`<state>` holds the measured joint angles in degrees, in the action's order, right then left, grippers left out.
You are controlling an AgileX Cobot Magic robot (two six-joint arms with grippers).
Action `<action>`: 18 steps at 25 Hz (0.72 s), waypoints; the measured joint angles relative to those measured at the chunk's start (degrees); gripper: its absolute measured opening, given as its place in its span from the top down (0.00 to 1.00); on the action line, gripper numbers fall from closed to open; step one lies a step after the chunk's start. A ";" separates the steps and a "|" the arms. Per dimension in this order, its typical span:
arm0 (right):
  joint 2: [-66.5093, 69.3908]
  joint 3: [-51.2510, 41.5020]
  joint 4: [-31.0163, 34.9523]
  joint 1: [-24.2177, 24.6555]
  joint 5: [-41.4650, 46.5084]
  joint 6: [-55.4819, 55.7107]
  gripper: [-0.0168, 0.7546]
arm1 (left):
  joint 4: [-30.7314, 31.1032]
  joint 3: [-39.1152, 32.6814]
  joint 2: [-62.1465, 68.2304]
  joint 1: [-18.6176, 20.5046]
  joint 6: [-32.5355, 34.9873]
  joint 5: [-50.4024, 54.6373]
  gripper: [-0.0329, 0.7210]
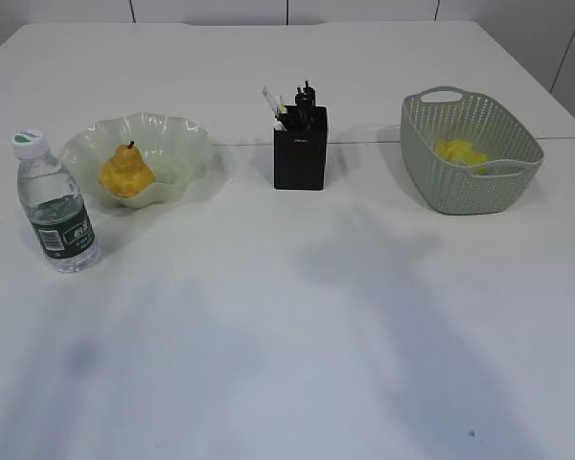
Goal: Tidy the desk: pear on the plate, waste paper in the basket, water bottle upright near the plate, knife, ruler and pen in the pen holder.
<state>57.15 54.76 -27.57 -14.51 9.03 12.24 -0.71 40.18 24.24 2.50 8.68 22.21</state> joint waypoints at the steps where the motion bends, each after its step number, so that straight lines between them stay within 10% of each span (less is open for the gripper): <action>1: -1.61 -0.72 0.41 0.00 0.32 0.09 0.76 | -0.28 0.00 -1.13 0.00 0.00 1.47 0.60; 18: -20.24 -7.19 5.52 0.00 16.07 0.22 0.76 | -0.75 0.00 -18.20 0.00 0.00 26.65 0.62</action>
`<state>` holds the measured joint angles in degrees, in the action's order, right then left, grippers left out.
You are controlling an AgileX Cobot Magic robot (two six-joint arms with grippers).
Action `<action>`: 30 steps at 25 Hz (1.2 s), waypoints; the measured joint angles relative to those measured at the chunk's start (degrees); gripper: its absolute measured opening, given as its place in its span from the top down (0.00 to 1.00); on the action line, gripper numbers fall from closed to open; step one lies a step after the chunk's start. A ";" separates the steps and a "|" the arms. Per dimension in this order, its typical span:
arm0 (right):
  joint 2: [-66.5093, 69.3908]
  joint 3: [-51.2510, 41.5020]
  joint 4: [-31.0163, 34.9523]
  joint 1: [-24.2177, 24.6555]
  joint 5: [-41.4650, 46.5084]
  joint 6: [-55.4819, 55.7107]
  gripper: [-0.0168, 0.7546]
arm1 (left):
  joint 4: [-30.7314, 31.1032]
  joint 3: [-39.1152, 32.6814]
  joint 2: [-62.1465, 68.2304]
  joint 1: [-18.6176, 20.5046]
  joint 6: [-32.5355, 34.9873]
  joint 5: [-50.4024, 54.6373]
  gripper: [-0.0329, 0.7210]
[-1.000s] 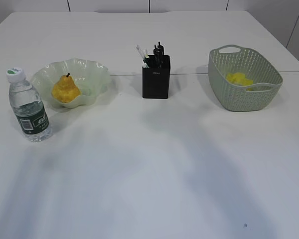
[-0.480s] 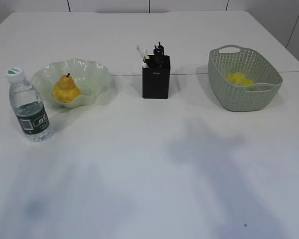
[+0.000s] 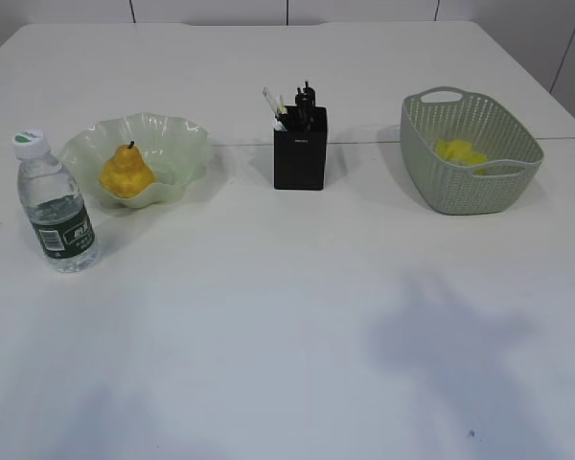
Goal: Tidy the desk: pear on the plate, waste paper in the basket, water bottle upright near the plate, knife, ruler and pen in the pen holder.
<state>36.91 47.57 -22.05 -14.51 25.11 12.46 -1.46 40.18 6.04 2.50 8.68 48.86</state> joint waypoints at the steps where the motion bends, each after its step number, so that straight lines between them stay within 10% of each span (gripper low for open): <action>1: -0.56 -0.09 0.47 0.00 1.09 -0.11 0.76 | 0.00 0.00 -0.84 0.00 0.00 1.20 0.62; 30: -16.01 -5.80 17.61 0.00 17.89 -13.33 0.76 | -2.02 0.00 -3.11 0.00 0.00 23.89 0.45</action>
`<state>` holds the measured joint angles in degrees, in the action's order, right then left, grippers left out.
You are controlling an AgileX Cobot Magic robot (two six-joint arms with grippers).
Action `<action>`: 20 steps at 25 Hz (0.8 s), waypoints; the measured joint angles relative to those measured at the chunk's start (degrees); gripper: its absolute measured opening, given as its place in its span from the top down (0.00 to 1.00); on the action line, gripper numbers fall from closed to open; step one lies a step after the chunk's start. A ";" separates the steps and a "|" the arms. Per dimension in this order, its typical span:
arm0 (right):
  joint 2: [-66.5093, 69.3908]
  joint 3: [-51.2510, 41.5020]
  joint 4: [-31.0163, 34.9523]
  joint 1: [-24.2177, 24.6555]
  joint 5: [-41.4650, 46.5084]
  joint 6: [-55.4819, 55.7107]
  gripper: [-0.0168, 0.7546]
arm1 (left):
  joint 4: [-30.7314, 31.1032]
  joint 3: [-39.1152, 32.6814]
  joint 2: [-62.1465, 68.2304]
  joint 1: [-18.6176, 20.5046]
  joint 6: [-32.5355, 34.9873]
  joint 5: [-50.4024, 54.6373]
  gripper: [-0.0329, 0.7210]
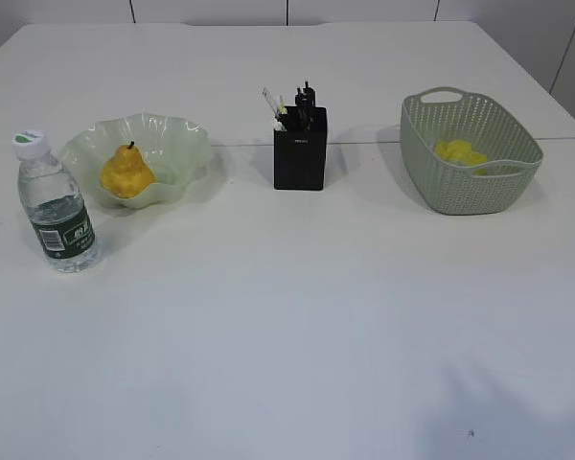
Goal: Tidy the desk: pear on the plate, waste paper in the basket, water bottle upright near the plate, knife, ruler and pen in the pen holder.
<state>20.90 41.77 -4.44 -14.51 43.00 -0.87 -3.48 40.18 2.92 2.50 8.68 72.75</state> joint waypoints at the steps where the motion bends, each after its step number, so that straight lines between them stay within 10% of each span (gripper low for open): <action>1: -1.00 -0.27 0.91 0.00 0.82 -0.29 0.76 | 0.00 0.00 -0.62 0.00 0.00 0.00 0.46; 20: -13.82 -4.19 8.97 0.00 11.65 -3.00 0.76 | -2.98 -7.75 -2.60 0.09 -1.27 -0.84 0.52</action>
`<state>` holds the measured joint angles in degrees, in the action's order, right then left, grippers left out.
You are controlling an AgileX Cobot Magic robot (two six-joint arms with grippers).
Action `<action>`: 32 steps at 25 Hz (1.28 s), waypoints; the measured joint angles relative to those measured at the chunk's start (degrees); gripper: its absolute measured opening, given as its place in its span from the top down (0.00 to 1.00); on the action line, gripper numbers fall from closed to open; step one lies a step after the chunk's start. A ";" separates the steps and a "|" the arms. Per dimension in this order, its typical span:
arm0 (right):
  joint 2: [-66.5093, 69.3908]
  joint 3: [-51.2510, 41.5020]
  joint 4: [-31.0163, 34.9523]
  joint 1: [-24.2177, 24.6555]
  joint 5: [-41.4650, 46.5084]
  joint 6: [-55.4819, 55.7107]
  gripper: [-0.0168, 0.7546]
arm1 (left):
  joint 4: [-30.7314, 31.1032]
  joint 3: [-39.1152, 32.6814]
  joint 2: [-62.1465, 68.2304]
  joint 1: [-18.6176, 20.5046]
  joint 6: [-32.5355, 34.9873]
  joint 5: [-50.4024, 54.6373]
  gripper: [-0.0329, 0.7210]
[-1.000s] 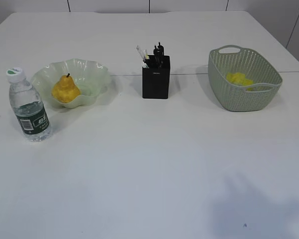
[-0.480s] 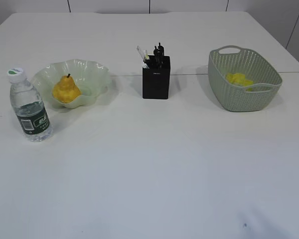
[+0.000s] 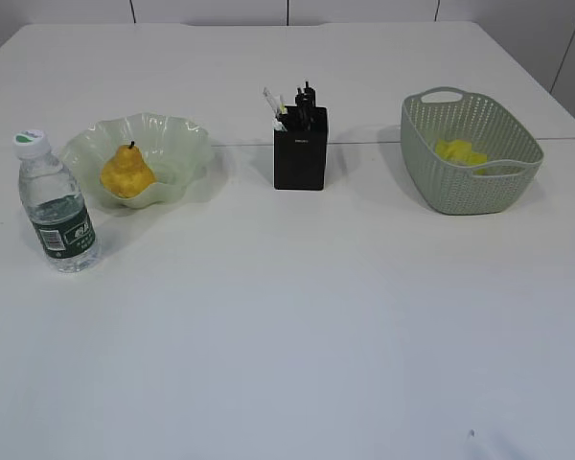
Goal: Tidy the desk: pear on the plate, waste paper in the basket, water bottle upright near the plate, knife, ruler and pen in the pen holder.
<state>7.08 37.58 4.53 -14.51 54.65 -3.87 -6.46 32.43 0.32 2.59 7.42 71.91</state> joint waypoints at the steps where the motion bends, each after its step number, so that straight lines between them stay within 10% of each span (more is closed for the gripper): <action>1: 0.00 0.00 0.26 0.00 0.10 0.00 0.76 | 0.00 0.00 0.00 0.00 -0.40 0.00 0.52; 32: -0.05 0.00 1.91 0.00 1.14 -2.99 0.76 | 3.44 -2.54 0.00 0.00 -1.66 -7.83 0.56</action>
<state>7.03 37.58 6.44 -14.51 55.79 -6.86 -3.02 29.89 0.32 2.59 5.76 64.08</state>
